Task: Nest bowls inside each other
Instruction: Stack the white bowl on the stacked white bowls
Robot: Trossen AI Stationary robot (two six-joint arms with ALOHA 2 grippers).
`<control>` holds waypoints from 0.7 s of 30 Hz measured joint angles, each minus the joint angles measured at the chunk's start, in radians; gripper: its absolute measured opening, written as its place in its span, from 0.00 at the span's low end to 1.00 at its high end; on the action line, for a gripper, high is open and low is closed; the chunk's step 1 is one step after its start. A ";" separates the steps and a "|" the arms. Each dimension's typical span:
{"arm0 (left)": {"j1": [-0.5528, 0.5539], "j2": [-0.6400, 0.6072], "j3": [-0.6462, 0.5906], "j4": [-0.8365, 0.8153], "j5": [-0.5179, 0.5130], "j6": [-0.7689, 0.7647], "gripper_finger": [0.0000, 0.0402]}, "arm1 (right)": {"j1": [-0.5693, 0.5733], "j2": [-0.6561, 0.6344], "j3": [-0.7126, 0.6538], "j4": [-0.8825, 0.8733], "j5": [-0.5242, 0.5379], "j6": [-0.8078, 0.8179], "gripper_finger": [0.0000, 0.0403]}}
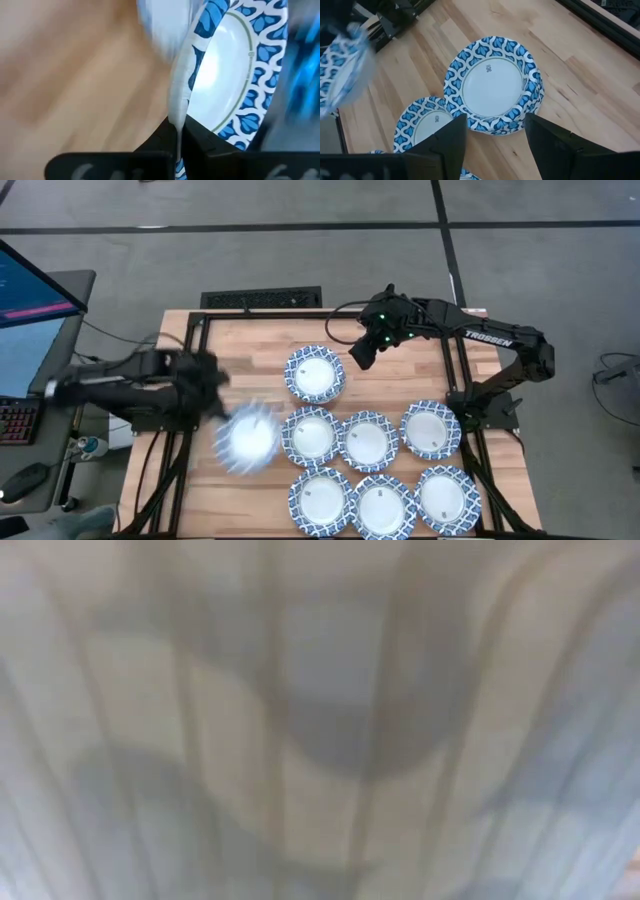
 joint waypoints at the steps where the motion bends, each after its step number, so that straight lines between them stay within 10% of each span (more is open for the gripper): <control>1: 0.080 -0.011 0.004 0.043 -0.005 -0.022 0.00 | 0.000 0.000 0.000 0.001 0.000 -0.003 0.55; 10: 0.441 0.158 0.006 0.350 -0.245 -0.128 0.00 | 0.002 0.000 0.000 0.002 0.000 -0.029 0.55; 17: 0.462 0.501 0.010 0.738 -0.081 -0.176 0.00 | 0.002 0.000 0.000 0.002 0.000 -0.048 0.55; 21: 0.450 0.624 0.079 0.610 -0.079 -0.068 0.00 | 0.004 0.000 0.000 0.000 0.000 -0.048 0.55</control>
